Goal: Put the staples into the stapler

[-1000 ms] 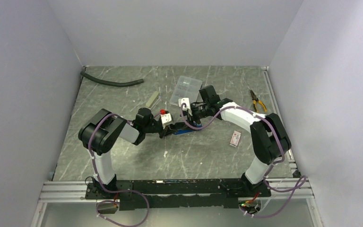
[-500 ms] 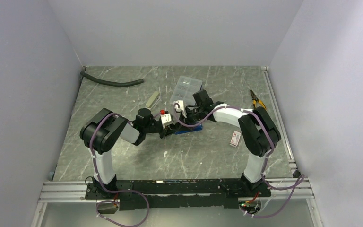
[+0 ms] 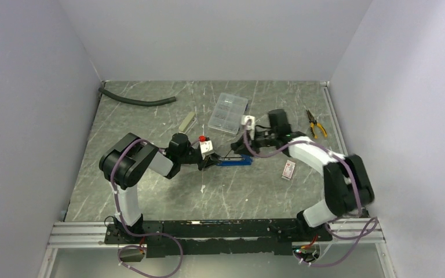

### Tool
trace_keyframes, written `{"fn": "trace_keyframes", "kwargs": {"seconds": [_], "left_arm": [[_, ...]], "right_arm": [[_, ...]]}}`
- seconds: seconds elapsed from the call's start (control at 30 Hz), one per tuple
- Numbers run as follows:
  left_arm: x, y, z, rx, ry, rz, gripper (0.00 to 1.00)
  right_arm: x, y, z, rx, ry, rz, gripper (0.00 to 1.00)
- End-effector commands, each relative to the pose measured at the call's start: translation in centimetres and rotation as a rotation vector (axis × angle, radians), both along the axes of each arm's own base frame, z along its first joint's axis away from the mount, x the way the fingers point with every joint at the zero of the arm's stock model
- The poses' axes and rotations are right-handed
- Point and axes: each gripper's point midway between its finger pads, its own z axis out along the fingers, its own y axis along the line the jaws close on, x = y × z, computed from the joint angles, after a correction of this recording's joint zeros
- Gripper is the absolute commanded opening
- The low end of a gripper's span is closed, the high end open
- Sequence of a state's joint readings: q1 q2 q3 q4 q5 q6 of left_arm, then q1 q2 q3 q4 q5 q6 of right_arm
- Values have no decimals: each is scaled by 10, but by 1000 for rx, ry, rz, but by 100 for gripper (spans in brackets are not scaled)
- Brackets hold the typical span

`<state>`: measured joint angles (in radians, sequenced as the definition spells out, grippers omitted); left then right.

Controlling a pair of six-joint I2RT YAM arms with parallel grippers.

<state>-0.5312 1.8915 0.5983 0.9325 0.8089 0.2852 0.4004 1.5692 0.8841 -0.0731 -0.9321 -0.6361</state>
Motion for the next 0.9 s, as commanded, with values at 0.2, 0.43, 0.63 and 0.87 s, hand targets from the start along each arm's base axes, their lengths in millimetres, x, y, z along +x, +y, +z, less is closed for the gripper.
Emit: {"fn": "trace_keyframes", "kwargs": {"seconds": [0.2, 0.43, 0.63, 0.87], "left_arm": [[13, 20, -23, 96, 38, 115, 3], [13, 20, -26, 101, 51, 114, 3], [14, 21, -28, 105, 58, 127, 3], [17, 30, -30, 121, 83, 199, 3]], "right_arm": [[0, -129, 7, -49, -202, -259, 12], [-6, -158, -16, -90, -192, -279, 12], [-3, -160, -17, -83, -147, -275, 15], [8, -167, -18, -89, -25, -379, 31]]}}
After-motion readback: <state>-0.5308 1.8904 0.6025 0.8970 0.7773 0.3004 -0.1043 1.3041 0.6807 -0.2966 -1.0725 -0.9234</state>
